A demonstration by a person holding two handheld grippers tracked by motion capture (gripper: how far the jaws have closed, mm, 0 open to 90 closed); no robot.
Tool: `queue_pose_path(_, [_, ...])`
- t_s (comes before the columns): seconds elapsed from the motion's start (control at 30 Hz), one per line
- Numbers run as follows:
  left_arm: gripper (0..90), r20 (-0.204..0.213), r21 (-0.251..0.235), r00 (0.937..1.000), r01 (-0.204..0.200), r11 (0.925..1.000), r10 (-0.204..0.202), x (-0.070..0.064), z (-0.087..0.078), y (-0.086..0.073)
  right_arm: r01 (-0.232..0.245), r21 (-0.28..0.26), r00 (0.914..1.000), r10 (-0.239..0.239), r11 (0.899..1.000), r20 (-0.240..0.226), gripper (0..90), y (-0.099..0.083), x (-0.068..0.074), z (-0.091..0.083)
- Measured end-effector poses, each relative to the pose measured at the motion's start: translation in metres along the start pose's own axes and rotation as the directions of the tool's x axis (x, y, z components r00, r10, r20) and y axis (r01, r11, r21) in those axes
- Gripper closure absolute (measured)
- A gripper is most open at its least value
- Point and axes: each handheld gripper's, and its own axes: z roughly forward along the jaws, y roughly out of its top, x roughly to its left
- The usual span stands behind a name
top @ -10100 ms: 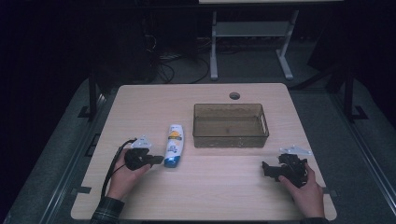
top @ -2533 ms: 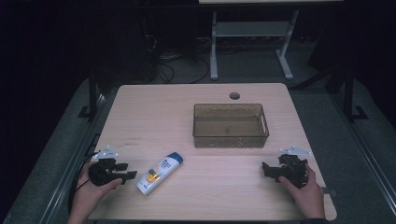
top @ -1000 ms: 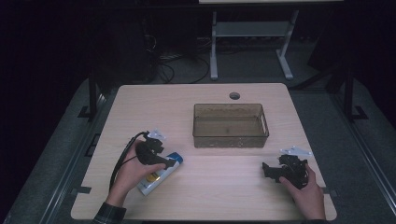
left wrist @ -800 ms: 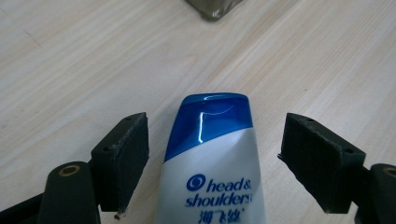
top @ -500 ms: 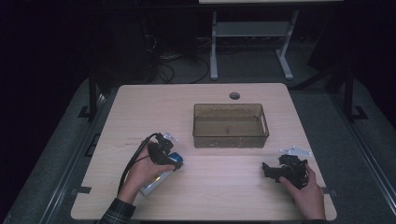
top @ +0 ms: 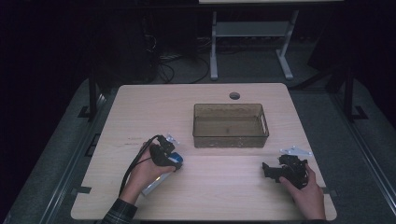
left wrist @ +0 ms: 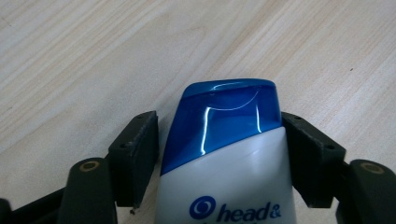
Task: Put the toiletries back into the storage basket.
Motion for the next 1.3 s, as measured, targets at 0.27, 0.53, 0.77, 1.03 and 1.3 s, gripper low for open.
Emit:
queue_pose_path(0.27, [36.7,-0.010,-0.004,1.0000,-0.001,1.0000,0.001,-0.001,-0.001,0.000,0.000,0.000,1.0000,0.000,1.000,0.000,0.0,0.000,0.000,0.000])
queue_pose_path(0.53, [37.2,0.004,-0.041,1.0000,0.002,0.9991,-0.002,-0.001,-0.008,-0.002,0.000,0.000,1.0000,0.000,1.000,0.000,0.0,0.000,0.000,0.000])
queue_pose_path(0.77, [37.4,0.027,-0.130,0.9996,0.002,0.9915,0.002,0.000,-0.023,-0.006,0.001,0.000,1.0000,-0.001,1.000,0.000,0.0,0.000,0.000,0.000])
queue_pose_path(1.03, [37.4,0.089,-0.249,0.9960,0.019,0.9682,0.004,0.004,-0.040,-0.019,0.000,0.000,1.0000,0.000,1.000,0.000,0.0,0.000,0.000,0.000])
queue_pose_path(1.3, [37.5,0.126,-0.366,0.9919,0.030,0.9302,0.018,0.007,-0.055,-0.034,0.000,0.000,1.0000,0.000,1.000,0.000,0.0,0.000,0.000,0.000])
